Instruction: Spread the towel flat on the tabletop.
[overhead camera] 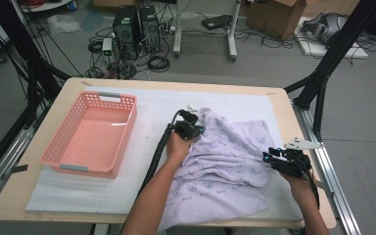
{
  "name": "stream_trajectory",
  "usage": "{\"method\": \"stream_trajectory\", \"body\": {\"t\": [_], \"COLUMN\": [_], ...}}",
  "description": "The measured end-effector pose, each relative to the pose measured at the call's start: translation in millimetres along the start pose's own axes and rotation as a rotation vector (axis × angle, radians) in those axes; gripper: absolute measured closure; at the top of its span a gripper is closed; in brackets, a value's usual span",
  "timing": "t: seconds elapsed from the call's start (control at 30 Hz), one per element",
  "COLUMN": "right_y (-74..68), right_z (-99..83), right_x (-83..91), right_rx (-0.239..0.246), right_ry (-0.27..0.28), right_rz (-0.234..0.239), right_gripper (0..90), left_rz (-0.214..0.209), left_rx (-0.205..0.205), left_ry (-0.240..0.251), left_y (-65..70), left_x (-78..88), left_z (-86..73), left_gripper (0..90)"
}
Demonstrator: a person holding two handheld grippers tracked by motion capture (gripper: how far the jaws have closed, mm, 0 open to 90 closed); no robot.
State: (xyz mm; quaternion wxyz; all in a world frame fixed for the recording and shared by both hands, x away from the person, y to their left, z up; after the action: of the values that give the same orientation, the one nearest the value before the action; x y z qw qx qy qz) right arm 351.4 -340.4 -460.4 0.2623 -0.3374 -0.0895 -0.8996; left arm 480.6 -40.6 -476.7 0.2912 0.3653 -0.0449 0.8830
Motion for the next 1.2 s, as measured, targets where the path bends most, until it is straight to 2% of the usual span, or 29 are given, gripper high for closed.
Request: {"method": "stream_trajectory", "body": {"t": [0.17, 0.23, 0.27, 0.3, 0.33, 0.37, 0.43, 0.5, 0.63, 0.67, 0.73, 0.8, 0.83, 0.87, 0.9, 0.93, 0.97, 1.0, 1.03, 1.13, 1.2], "right_y": [0.5, 0.8, 0.9, 1.1, 1.8, 1.4, -0.1, -3.5, -9.3, -9.7, -10.6, -11.7, -12.2, -12.0, -12.9, -12.3, -9.2, -4.8, 1.7, 28.7, 43.6], "right_z": [-0.4, 0.3, 0.6, 1.1, 2.2, 2.9, 4.5, 5.8, 10.3, 10.2, 9.8, 8.3, 8.6, 11.8, 14.5, 18.1, 22.3, 26.7, 32.0, 44.4, 47.1], "right_x": [-0.8, -0.1, 0.4, 0.9, 1.0, 1.0, -0.3, -4.0, -20.1, -26.9, -39.7, -55.4, -61.0, -62.1, -63.9, -65.5, -68.3, -71.0, -73.1, -73.4, -69.5], "right_rx": [-0.009, -0.019, -0.026, -0.038, -0.044, -0.052, -0.056, -0.057, -0.054, -0.046, -0.037, -0.023, -0.012, 0.010, 0.024, 0.042, 0.073, 0.078, 0.063, -0.025, -0.112], "right_ry": [0.001, 0.009, 0.013, 0.016, 0.026, 0.030, 0.034, 0.027, 0.001, -0.025, -0.066, -0.128, -0.148, -0.147, -0.164, -0.175, -0.178, -0.178, -0.159, -0.071, -0.007], "right_rz": [-0.008, -0.010, -0.014, -0.015, -0.014, -0.008, -0.001, 0.016, 0.046, 0.043, 0.040, 0.049, 0.047, 0.039, 0.064, 0.067, 0.037, -0.002, -0.046, -0.181, -0.258], "right_gripper": [62.9, 62.3, 61.7, 61.0, 60.5, 60.1, 58.2, 55.9, 53.6, 53.0, 51.9, 52.3, 53.8, 64.3, 74.2, 78.8, 80.5, 81.3, 81.8, 82.1, 81.9], "left_rz": [0.182, 0.216, 0.214, 0.200, 0.181, 0.150, 0.097, 0.060, -0.035, -0.055, -0.101, -0.137, -0.144, -0.149, -0.154, -0.160, -0.167, -0.173, -0.173, -0.182, -0.181], "left_rx": [0.100, 0.129, 0.136, 0.141, 0.147, 0.156, 0.149, 0.139, 0.119, 0.108, 0.081, 0.059, 0.044, 0.042, 0.040, 0.035, 0.034, 0.036, 0.027, 0.044, 0.038], "left_ry": [0.079, 0.077, 0.083, 0.102, 0.116, 0.119, 0.119, 0.149, 0.148, 0.151, 0.105, 0.089, 0.097, 0.114, 0.113, 0.105, 0.094, 0.086, 0.072, 0.072, 0.061], "left_y": [-55.6, -67.5, -69.5, -69.0, -67.8, -65.5, -59.4, -53.2, -37.1, -32.4, -22.5, -13.0, -9.1, -5.6, -2.5, 0.2, 2.5, 4.9, 6.0, 7.6, 7.4], "left_x": [32.1, 39.4, 41.5, 43.6, 45.5, 47.0, 51.4, 58.6, 68.8, 70.9, 72.6, 74.9, 76.8, 78.6, 79.1, 78.7, 77.8, 76.7, 76.3, 77.7, 78.5], "left_z": [2.7, -0.5, -2.4, -4.5, -7.4, -10.6, -16.6, -21.1, -30.5, -33.1, -37.8, -39.1, -38.8, -38.6, -39.5, -41.7, -45.0, -48.6, -52.8, -61.3, -66.8], "left_gripper": [85.6, 85.1, 84.0, 81.3, 74.3, 64.7, 55.5, 51.9, 46.8, 46.3, 44.3, 42.1, 42.0, 42.1, 42.1, 41.9, 41.6, 41.5, 41.5, 41.0, 40.8]}}
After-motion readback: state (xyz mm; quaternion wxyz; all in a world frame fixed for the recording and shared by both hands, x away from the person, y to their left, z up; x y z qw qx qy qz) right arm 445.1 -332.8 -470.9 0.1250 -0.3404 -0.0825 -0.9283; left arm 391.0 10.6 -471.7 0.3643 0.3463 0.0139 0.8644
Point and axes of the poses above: each handheld gripper's, and its own axes: x roughly backward along the jaws, z roughly out of its top, y roughly to its right, the point moved 7 cm from there along -x, roughly forward along the jaws, and after that the axes turned 4 degrees about -y, right-handed, at the moved point
